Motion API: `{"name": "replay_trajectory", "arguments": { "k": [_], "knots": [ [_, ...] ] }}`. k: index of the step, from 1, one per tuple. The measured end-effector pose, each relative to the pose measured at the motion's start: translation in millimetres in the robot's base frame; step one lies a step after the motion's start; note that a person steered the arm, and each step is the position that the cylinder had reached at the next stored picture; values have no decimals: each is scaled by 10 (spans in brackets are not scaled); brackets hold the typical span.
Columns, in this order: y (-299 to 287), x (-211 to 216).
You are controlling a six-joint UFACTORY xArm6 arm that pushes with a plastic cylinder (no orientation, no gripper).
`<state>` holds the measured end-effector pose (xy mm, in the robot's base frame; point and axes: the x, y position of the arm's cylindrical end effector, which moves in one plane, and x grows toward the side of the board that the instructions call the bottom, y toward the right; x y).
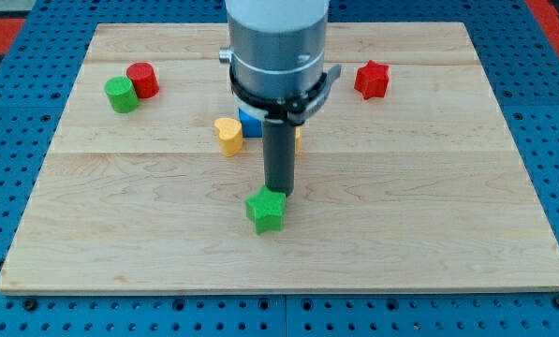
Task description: Move green circle on left side of green star
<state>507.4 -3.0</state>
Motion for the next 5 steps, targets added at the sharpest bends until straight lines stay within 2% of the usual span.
{"name": "replay_trajectory", "arguments": {
  "k": [1,2,3,4,5],
  "knots": [
    [-71,215],
    [-127,80],
    [-1276,-337],
    [-2117,-667],
    [-2421,-1224]
  ]
}}
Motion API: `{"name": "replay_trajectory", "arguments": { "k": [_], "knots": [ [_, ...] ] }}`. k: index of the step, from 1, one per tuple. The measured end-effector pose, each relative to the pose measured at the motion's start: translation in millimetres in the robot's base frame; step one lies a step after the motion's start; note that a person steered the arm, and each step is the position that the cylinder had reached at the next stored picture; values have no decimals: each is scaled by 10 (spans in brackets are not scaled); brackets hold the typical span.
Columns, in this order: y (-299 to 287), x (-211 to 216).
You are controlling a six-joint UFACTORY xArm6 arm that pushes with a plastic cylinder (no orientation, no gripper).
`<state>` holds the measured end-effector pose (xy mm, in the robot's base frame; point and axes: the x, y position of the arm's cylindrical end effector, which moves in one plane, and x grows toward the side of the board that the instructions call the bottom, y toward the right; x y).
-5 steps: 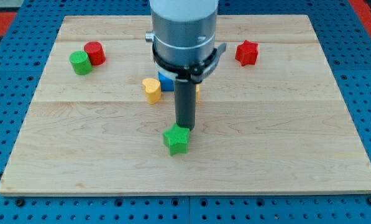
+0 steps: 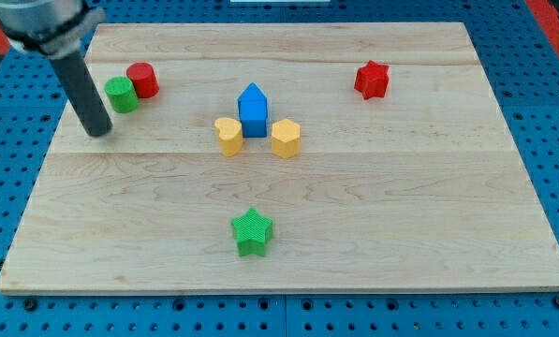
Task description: Move green circle on left side of green star
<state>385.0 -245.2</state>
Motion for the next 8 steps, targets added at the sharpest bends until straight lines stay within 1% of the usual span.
{"name": "replay_trajectory", "arguments": {
  "k": [1,2,3,4,5,7,8],
  "knots": [
    [-7,-604],
    [308,-1097],
    [768,-982],
    [672,-693],
    [637,-578],
    [258,-563],
    [73,-491]
  ]
}}
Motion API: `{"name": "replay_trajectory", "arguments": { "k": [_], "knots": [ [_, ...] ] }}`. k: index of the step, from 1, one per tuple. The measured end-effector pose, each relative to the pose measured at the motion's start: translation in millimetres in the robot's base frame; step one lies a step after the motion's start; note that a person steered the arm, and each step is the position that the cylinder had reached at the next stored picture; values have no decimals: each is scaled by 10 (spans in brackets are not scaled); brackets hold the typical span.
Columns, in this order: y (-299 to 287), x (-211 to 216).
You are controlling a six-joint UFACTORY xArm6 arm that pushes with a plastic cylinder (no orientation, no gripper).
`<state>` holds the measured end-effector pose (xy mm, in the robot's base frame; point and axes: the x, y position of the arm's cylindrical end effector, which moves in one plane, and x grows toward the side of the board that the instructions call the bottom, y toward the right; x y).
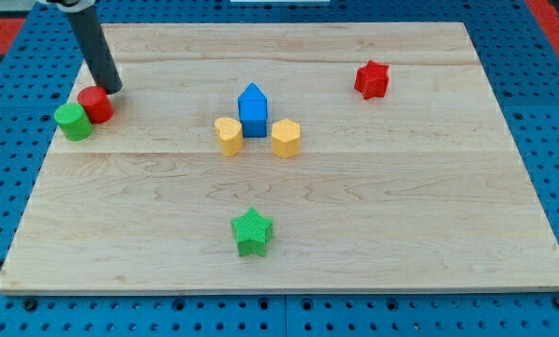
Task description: Move green circle on left side of green star
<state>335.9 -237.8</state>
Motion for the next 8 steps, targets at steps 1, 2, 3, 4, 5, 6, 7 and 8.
{"name": "replay_trajectory", "arguments": {
  "k": [1,2,3,4,5,6,7,8],
  "knots": [
    [-121,75],
    [-283,98],
    [-352,272],
    [-410,527],
    [-570,556],
    [-658,718],
    [-341,1148],
    [182,1548]
  ]
}}
